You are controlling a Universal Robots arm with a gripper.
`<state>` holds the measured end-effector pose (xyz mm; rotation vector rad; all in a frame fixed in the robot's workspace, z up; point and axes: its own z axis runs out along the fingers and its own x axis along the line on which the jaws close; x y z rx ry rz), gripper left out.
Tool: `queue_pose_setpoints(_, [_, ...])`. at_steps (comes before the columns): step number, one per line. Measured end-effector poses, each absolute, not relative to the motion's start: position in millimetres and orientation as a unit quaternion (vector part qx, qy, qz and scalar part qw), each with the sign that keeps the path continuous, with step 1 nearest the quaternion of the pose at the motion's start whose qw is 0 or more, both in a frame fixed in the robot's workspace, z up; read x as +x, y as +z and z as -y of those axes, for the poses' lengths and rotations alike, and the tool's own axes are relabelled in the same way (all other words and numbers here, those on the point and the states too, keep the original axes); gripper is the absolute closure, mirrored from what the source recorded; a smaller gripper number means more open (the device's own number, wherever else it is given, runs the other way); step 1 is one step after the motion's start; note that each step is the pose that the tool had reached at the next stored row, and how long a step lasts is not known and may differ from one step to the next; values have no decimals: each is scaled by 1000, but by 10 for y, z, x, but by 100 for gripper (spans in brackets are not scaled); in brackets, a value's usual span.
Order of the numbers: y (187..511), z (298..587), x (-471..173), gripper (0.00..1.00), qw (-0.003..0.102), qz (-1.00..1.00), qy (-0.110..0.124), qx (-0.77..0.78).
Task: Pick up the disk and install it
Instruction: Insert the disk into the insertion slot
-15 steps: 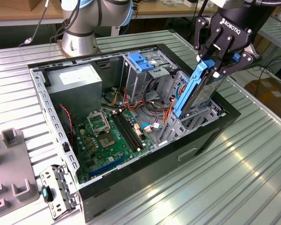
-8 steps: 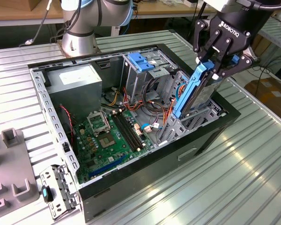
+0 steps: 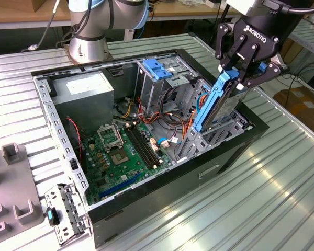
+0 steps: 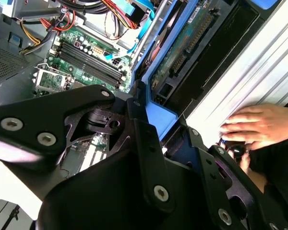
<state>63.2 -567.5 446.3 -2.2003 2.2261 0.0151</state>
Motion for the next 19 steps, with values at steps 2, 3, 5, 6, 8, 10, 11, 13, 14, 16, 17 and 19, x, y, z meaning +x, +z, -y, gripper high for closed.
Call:
queue_pose_setpoints(2, [4462, 5675, 632, 63, 6, -711, 5, -703])
queue_pose_setpoints(3, [4448, 5675, 632, 63, 6, -711, 5, -703])
queue_pose_setpoints(5, [4415, 5675, 632, 63, 6, -711, 5, -703])
queue_pose_setpoints(6, [4406, 5675, 632, 63, 6, -711, 5, -703])
queue_pose_setpoints(8, [4385, 5675, 632, 63, 6, -711, 5, -703])
queue_pose_setpoints(10, [4360, 5676, 632, 63, 6, -711, 5, -703])
queue_pose_setpoints(11, [4349, 5677, 632, 63, 6, -711, 5, -703])
queue_pose_setpoints(13, [4326, 5677, 632, 63, 6, -711, 5, -703])
queue_pose_setpoints(14, [4324, 5677, 632, 63, 6, -711, 5, -703])
queue_pose_setpoints(16, [4324, 5677, 632, 63, 6, -711, 5, -703])
queue_pose_setpoints(17, [4324, 5677, 632, 63, 6, -711, 5, -703])
queue_pose_setpoints(19, [4323, 5677, 632, 63, 6, -711, 5, -703])
